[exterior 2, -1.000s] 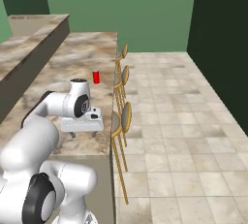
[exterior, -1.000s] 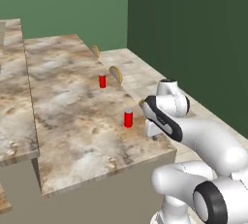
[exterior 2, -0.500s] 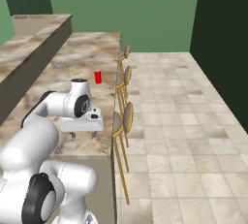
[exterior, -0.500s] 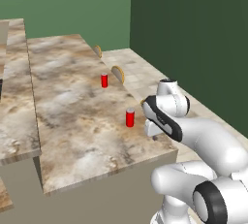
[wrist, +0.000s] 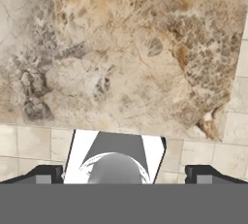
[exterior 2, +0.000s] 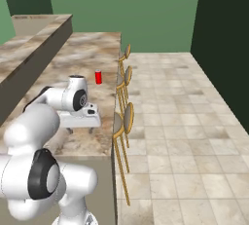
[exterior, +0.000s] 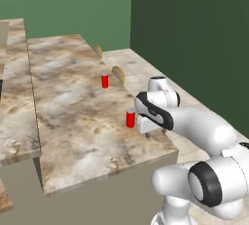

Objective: Four empty soda cans are scattered around the kitchen. Gather all the cans and cluster them next to the stove for recycling.

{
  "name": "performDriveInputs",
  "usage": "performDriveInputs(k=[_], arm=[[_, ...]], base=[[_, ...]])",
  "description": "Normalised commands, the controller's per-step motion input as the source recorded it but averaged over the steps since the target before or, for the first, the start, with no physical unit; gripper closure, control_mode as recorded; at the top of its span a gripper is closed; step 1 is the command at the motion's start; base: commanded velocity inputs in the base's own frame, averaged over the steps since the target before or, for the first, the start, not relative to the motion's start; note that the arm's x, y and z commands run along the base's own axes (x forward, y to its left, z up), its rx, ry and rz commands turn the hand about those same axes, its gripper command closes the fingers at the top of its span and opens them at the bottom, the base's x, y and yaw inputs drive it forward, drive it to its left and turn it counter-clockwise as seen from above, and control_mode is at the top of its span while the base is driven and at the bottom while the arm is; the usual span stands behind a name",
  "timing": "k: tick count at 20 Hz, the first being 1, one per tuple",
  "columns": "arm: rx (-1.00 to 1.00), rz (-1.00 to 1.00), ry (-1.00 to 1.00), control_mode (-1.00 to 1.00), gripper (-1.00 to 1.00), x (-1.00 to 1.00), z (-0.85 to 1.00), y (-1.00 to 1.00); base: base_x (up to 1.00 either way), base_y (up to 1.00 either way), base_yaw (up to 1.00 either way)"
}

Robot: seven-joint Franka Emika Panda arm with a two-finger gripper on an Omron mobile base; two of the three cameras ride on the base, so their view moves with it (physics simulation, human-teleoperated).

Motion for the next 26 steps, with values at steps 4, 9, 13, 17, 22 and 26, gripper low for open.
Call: performDriveInputs(k=[4,9,13,17,22,26], arm=[[0.00,0.00,0.00,-1.00,-1.00,0.42,0.20,0.21],[-0.01,0.00,-0.04,-1.00,-1.00,0.43,0.13,0.21],[-0.01,0.00,-0.14,-1.00,-1.00,0.32,0.03,0.18],[0.00,0.00,-0.16,-1.00,-1.00,0.26,-0.01,0.12],[0.00,0.00,-0.20,-1.00,-1.00,0.26,-0.06,0.06],[0.00,-0.01,-0.10,-1.00,-1.00,0.33,0.00,0.00]], base=[[0.00,0.00,0.00],[0.00,0.00,0.00],[0.00,0.00,0.00],[0.00,0.00,0.00],[0.00,0.00,0.00],[0.00,0.00,0.00]])
